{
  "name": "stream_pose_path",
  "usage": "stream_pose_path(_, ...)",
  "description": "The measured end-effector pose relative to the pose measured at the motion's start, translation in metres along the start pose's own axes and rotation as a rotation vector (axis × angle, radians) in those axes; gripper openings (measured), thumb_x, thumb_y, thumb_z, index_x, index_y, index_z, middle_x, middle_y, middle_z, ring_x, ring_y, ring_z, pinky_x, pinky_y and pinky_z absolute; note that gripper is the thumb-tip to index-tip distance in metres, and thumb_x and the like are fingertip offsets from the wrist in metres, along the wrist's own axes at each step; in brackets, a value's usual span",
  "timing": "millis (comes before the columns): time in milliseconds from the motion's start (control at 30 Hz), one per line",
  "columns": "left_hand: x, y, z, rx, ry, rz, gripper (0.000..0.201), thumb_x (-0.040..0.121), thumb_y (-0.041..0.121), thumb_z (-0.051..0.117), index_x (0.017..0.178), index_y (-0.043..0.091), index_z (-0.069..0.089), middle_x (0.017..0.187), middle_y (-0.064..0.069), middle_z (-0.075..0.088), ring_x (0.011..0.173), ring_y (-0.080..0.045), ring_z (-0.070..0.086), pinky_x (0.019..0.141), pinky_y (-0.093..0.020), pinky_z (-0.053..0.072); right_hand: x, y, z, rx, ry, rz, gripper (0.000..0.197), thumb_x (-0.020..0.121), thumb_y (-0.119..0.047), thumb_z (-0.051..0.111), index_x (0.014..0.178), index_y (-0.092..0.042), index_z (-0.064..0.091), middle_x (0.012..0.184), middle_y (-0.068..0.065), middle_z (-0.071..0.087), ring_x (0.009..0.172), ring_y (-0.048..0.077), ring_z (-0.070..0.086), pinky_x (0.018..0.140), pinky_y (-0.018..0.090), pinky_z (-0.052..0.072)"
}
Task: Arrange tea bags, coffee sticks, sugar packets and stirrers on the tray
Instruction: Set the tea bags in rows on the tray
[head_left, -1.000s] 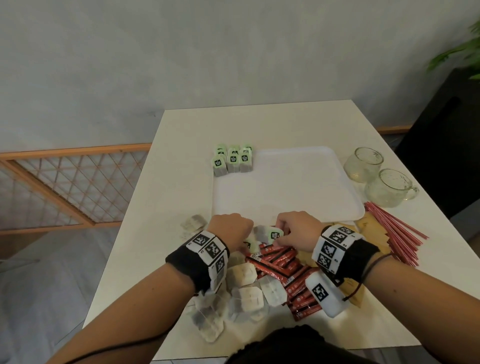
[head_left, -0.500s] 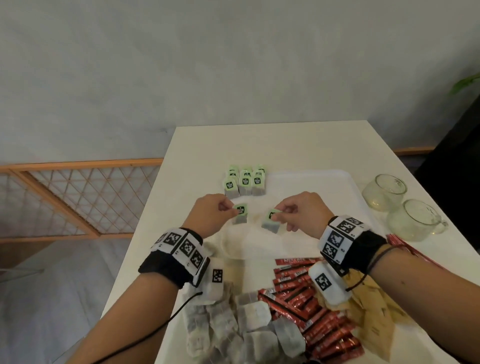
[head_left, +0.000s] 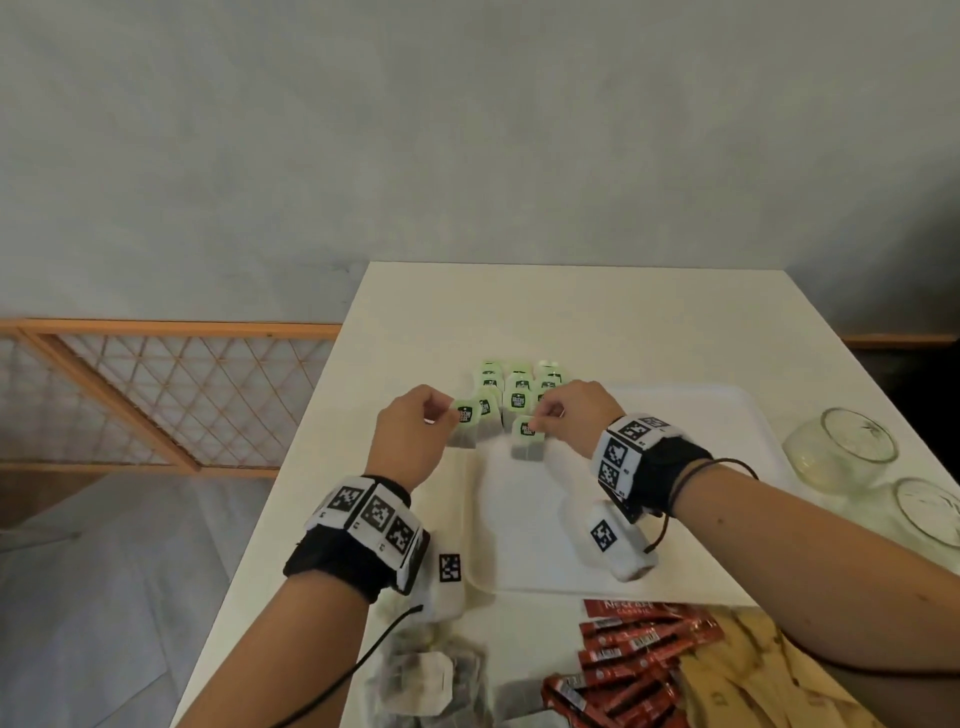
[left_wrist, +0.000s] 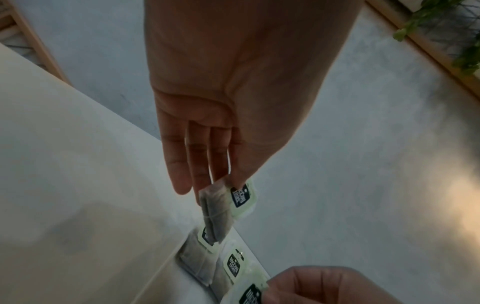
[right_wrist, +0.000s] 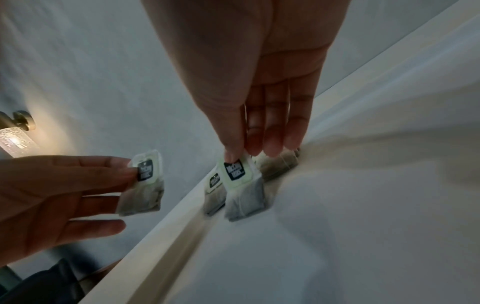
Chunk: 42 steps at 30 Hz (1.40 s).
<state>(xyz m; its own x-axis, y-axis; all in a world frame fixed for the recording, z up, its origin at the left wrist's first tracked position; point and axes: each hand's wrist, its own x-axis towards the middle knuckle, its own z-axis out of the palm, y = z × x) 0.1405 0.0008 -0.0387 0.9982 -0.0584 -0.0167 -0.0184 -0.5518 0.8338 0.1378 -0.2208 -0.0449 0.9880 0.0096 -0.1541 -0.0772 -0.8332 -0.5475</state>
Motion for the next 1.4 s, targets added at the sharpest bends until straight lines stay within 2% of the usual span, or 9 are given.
stream_pose_path(200,0.008,-0.013,0.007,-0.053,0.004,-0.055,0.006,0.090,0.018,0.066,0.086,0.023,0.066,0.084,0.011,0.066,0.084,-0.019,0.065,0.086,-0.046,0.056,0.024,-0.004,0.004,-0.035,0.022,-0.005,0.012,0.088,-0.029,0.066,0.085,-0.020,0.072,0.074,-0.012,0.057,0.079,0.013,0.057,0.072,0.026,0.045)
stream_pose_path(367,0.012,-0.013,0.011,-0.082,0.007,-0.070,0.002,0.089,0.018,0.069,0.088,0.021,0.069,0.083,0.007,0.069,0.079,-0.015,0.064,0.084,-0.044,0.057,0.030,-0.004,0.004,-0.039,0.027,-0.017,0.012,0.088,-0.029,0.066,0.089,-0.019,0.073,0.086,-0.007,0.063,0.084,0.013,0.059,0.075,0.025,0.046)
stream_pose_path(533,0.010,-0.004,0.015,-0.163,0.001,-0.070,0.007,0.085,0.018,0.072,0.084,0.024,0.068,0.083,0.001,0.072,0.079,-0.020,0.069,0.079,-0.041,0.058,0.018,-0.001,0.000,0.170,0.144,-0.046,0.018,0.084,-0.035,0.070,0.098,-0.024,0.070,0.090,-0.005,0.062,0.077,0.012,0.057,0.074,0.028,0.047)
stream_pose_path(667,0.009,0.015,0.025,-0.247,0.020,-0.022,0.005,0.085,0.019,0.073,0.089,0.020,0.071,0.081,0.002,0.073,0.076,-0.016,0.069,0.074,-0.032,0.058,0.003,-0.010,-0.010,0.418,0.069,-0.087,0.016,0.082,-0.035,0.073,0.095,-0.025,0.072,0.082,-0.005,0.068,0.069,0.012,0.063,0.072,0.027,0.050)
stream_pose_path(767,0.007,0.025,0.032,-0.263,-0.029,0.014,0.009,0.084,0.020,0.075,0.091,0.019,0.070,0.080,0.005,0.071,0.070,-0.009,0.064,0.072,-0.028,0.054,-0.003,-0.009,-0.012,0.435,0.038,-0.093,0.007,0.086,-0.025,0.070,0.080,-0.024,0.067,0.072,-0.001,0.069,0.066,0.014,0.064,0.074,0.036,0.054)
stream_pose_path(867,0.008,0.022,0.037,0.005,-0.032,0.048,0.021,0.079,0.034,0.079,0.095,0.026,0.067,0.093,0.011,0.065,0.081,-0.005,0.058,0.074,-0.025,0.048,-0.009,-0.001,-0.011,0.436,-0.023,-0.034,0.019,0.093,-0.015,0.061,0.075,-0.020,0.057,0.067,0.003,0.065,0.064,0.019,0.064,0.068,0.038,0.055)
stream_pose_path(1000,0.014,0.011,0.034,0.490,-0.078,0.011,0.036,0.079,0.037,0.076,0.111,0.028,0.062,0.115,0.003,0.052,0.111,-0.017,0.047,0.076,-0.033,0.044,-0.014,0.017,-0.005,0.333,-0.115,0.070,0.022,0.095,-0.013,0.057,0.073,-0.017,0.054,0.069,0.000,0.065,0.061,0.017,0.061,0.065,0.036,0.054)
stream_pose_path(1167,0.025,0.006,0.034,0.598,-0.199,-0.019,0.027,0.081,0.032,0.076,0.105,0.032,0.063,0.115,0.001,0.055,0.111,-0.021,0.053,0.086,-0.040,0.050,-0.009,0.033,0.004,0.275,-0.020,0.200,0.013,0.089,-0.020,0.066,0.077,-0.018,0.060,0.068,-0.002,0.059,0.060,0.016,0.060,0.055,0.026,0.050)
stream_pose_path(1400,0.032,0.012,0.035,0.620,-0.223,0.040,0.015,0.087,0.021,0.064,0.091,0.035,0.065,0.109,0.006,0.060,0.103,-0.017,0.059,0.080,-0.032,0.048,0.009,0.034,0.008,0.254,0.096,0.211,0.008,0.086,-0.021,0.070,0.085,-0.020,0.062,0.084,0.002,0.064,0.075,0.023,0.062,0.083,0.041,0.057)
